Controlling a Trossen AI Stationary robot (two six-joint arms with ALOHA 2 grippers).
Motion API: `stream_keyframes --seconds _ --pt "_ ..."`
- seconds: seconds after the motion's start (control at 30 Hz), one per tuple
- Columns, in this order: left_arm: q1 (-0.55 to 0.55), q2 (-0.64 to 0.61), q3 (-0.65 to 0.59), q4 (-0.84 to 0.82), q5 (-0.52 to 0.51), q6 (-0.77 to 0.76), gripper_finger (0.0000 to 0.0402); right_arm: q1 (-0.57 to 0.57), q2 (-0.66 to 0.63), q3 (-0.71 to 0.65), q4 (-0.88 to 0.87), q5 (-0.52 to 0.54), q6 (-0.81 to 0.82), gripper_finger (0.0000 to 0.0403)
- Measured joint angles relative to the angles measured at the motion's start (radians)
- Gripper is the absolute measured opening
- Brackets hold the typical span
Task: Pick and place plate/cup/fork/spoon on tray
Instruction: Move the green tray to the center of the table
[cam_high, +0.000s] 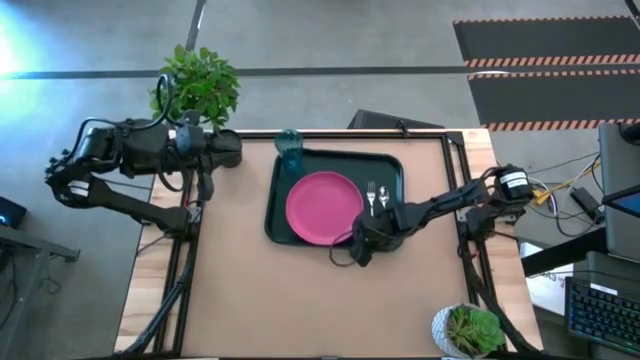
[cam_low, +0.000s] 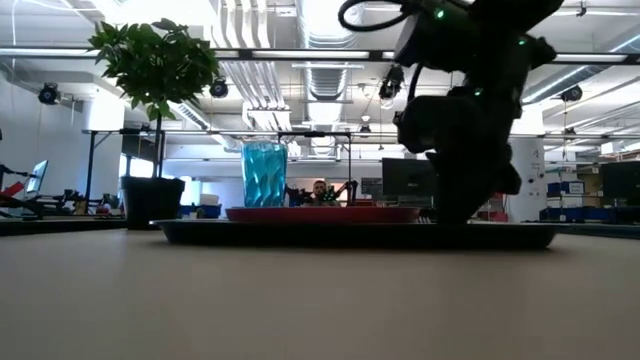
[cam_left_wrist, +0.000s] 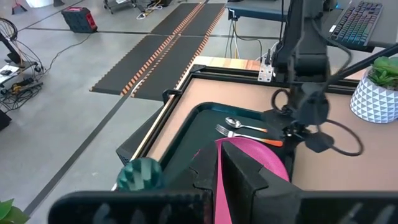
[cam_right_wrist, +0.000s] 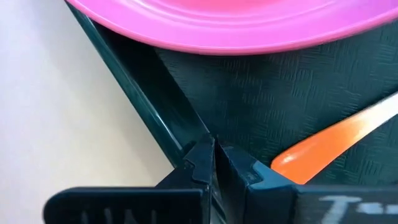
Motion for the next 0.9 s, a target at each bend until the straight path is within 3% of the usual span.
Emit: stream_keyframes --seconds 0.27,0.5,0.67,0.9 --pt "0.0 0.009 0.0 0.001 0.002 -0.002 0.0001 0.144 0.001 0.0 0.0 0.003 0.14 0.0008" --pt "0.0 0.018 0.0 0.0 0.003 -0.002 0.0001 0.2 -0.034 0.019 -0.007 0.115 0.196 0.0008" --pt "-0.015 0.046 -0.034 -0.064 0.046 -0.054 0.0001 0.198 -0.166 0.097 -0.003 0.242 0.1 0.0008" --pt "-0.071 0.116 -0.291 -0.079 0.066 -0.161 0.0 0.204 -0.421 0.261 -0.003 0.489 -0.217 0.0008"
